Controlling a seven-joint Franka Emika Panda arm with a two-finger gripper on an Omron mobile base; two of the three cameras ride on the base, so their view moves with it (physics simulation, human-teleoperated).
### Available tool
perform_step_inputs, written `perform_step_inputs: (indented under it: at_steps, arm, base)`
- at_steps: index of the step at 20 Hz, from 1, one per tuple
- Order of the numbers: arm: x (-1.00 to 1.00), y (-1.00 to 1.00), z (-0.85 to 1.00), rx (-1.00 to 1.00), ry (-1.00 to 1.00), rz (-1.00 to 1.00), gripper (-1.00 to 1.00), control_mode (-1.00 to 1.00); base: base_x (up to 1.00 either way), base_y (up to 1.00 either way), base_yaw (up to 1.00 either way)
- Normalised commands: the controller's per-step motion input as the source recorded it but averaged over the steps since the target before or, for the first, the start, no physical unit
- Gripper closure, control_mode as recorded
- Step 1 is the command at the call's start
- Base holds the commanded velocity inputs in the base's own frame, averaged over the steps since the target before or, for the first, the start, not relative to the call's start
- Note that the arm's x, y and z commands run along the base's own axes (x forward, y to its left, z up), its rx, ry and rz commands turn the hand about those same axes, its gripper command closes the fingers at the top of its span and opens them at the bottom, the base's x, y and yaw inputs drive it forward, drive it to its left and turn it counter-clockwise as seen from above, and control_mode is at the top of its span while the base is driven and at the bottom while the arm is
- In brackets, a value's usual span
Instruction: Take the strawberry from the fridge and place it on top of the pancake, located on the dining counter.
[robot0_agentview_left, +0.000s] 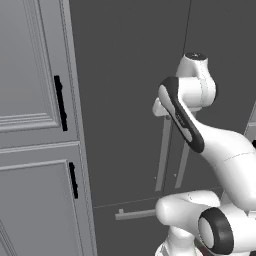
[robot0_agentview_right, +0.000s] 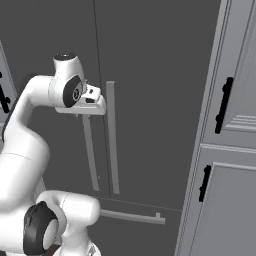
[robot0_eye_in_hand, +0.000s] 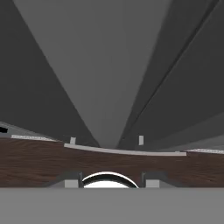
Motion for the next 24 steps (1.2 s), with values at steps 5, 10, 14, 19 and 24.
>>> perform_step_inputs:
  at_steps: [5, 10, 14, 19, 24]
  arm:
    - [-0.31, 0.00, 0.00, 0.00, -0.11, 0.00, -1.00, -1.00]
    - [-0.55, -0.05, 0.00, 0.00, -0.21, -0.01, -1.00, -1.00]
    - [-0.41, -0.05, 0.01, 0.02, -0.17, -0.05, -1.00, -1.00]
    - [-0.29, -0.18, 0.00, 0.05, -0.13, -0.07, -1.00, -1.00]
    - [-0.10, -0.17, 0.01, 0.00, -0.04, -0.06, -1.00, -1.00]
  base:
    - [0.00, 0.00, 0.00]
    - [0.00, 0.00, 0.00]
    - [0.00, 0.00, 0.00]
    - [0.00, 0.00, 0.00]
    - [0.00, 0.00, 0.00]
